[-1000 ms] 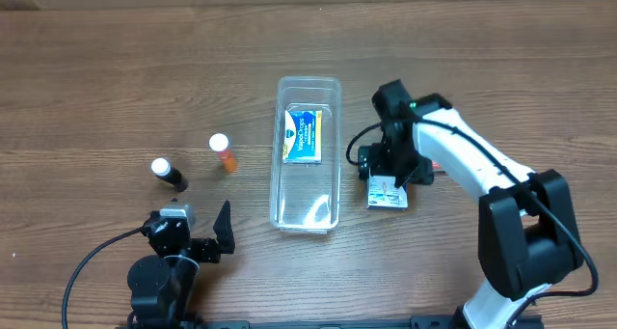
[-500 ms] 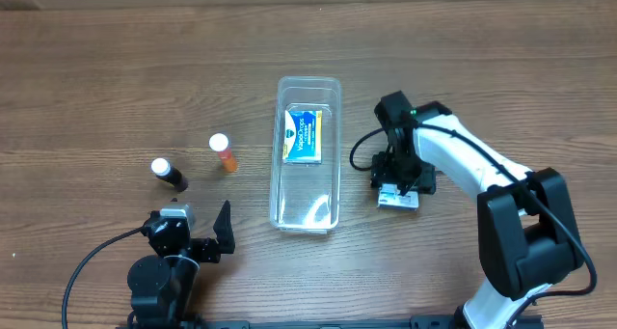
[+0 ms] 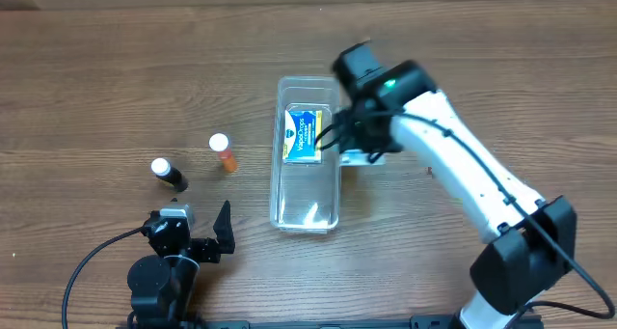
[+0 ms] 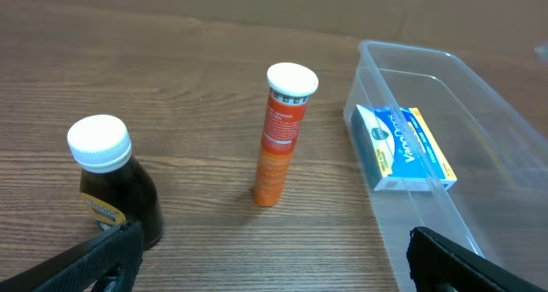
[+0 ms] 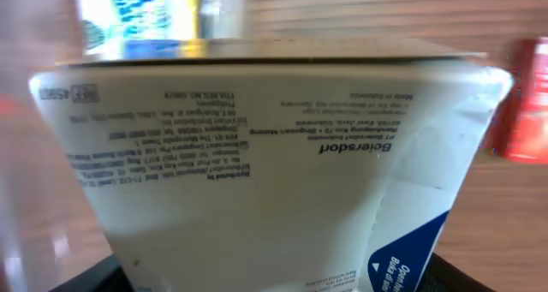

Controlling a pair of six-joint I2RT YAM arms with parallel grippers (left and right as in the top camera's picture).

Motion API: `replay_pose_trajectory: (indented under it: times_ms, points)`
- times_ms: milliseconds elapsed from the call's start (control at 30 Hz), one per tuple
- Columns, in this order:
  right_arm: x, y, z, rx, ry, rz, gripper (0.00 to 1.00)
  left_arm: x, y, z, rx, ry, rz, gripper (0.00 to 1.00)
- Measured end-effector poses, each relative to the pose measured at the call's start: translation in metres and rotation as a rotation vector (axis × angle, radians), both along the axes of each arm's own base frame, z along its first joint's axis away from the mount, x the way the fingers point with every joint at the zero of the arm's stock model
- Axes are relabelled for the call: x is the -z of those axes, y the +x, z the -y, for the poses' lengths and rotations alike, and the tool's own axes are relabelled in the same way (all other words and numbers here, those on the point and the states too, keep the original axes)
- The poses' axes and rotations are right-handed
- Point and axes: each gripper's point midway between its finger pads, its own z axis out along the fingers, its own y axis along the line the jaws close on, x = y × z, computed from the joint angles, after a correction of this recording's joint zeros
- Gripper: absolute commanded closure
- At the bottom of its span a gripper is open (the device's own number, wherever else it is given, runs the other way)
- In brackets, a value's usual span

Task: Pack container
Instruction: 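Carry the white box into the container beside the Vicks box, release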

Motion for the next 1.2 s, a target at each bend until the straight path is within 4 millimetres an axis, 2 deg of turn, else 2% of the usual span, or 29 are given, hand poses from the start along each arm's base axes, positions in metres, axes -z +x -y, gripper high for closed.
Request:
replay_pose_trajectory:
  times_ms: [100,200,233,333,400,600,700,967,1200]
  points:
    - [-0.002,-0.011,-0.038,-0.067,0.042,0.035,0.25,0.0,0.0,0.0,0.0,0.0,0.0,0.0]
    - [-0.005,-0.021,-0.068,-0.11,0.078,0.063,0.25,0.0,0.0,0.0,0.0,0.0,0.0,0.0]
    - [-0.007,-0.027,-0.087,-0.121,0.106,0.088,0.25,0.0,0.0,0.0,0.0,0.0,0.0,0.0]
    - [-0.005,-0.03,-0.104,-0.105,0.138,0.114,0.25,0.0,0.0,0.0,0.0,0.0,0.0,0.0]
    - [0.004,-0.028,-0.107,-0.083,0.146,0.118,0.25,0.0,0.0,0.0,0.0,0.0,0.0,0.0]
    - [0.063,-0.029,-0.102,-0.022,0.076,0.034,0.25,0.0,0.0,0.0,0.0,0.0,0.0,0.0]
    - [0.082,-0.031,-0.105,-0.006,0.067,-0.002,0.23,0.0,0.0,0.0,0.0,0.0,0.0,0.0]
    - [0.101,-0.037,-0.109,0.017,0.071,-0.065,0.18,0.0,0.0,0.0,0.0,0.0,0.0,0.0]
    - [0.104,-0.041,-0.102,0.024,0.036,-0.083,0.15,0.0,0.0,0.0,0.0,0.0,0.0,0.0]
